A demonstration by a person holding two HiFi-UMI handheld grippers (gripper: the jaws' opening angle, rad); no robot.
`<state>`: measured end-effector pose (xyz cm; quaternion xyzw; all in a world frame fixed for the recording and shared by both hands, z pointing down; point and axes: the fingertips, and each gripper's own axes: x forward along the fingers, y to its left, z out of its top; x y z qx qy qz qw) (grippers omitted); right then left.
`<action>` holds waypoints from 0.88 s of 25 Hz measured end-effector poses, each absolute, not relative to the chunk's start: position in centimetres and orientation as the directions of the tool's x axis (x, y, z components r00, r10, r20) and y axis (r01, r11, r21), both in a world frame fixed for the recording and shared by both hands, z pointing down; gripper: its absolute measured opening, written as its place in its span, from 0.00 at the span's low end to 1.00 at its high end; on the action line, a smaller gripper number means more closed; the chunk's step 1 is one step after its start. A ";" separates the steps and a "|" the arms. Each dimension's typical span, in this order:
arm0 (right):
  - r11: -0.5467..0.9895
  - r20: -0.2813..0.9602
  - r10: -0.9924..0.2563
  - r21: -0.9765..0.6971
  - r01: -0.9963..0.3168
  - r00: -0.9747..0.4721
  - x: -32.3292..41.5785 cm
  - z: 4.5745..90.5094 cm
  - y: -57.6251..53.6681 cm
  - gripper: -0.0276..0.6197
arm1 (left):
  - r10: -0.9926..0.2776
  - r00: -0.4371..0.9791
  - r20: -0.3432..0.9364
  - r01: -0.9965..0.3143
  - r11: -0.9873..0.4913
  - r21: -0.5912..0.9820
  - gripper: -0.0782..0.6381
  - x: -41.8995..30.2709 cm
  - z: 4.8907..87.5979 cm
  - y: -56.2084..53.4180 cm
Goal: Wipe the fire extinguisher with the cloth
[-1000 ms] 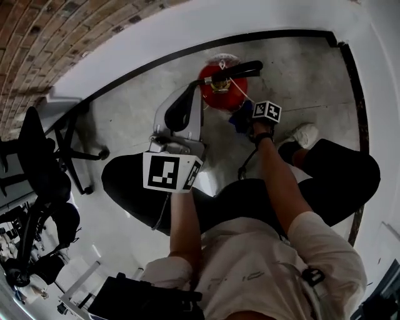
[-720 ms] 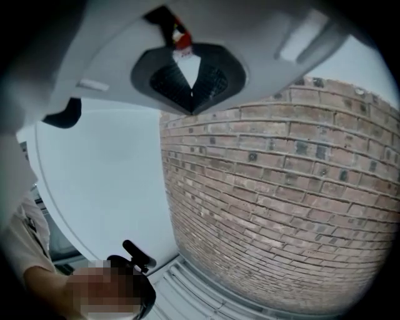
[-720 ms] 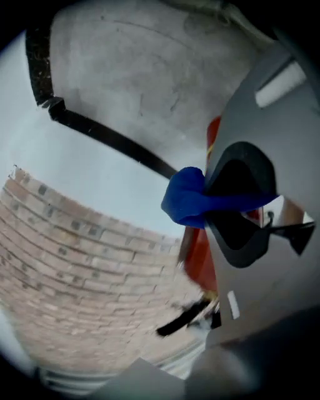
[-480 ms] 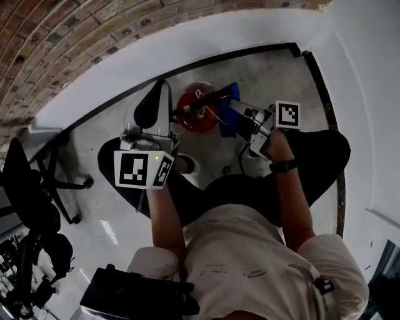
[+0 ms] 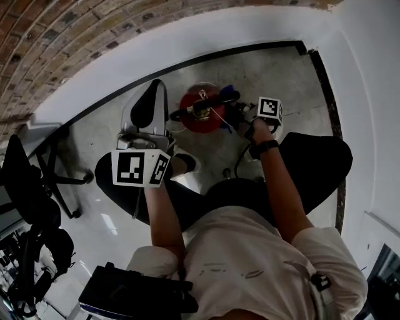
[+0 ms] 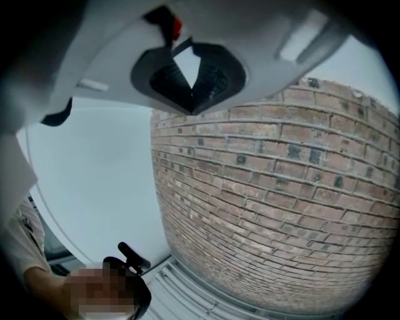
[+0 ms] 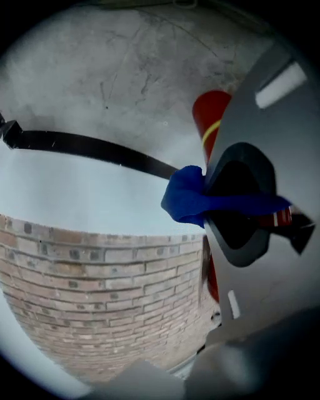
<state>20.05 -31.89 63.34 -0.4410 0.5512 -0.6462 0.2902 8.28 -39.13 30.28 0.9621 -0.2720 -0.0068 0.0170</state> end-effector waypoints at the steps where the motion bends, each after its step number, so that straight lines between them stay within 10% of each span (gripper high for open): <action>1: -0.245 0.299 -0.842 -0.953 -0.176 -0.449 20.2 65.9 -32.3 0.13 | -0.525 0.851 0.001 -0.525 -0.851 0.038 0.11 8.2 30.5 -39.3; 14: -0.400 0.707 -0.508 -0.700 -0.592 -0.492 19.1 88.5 -32.9 0.13 | -0.534 0.837 0.119 -0.542 -0.839 0.043 0.11 8.3 35.1 -42.2; 22: 0.056 0.206 -0.534 -0.959 -0.278 -0.820 21.3 63.5 -38.8 0.13 | -0.512 0.856 0.066 -0.515 -0.856 0.043 0.11 10.2 33.0 -44.2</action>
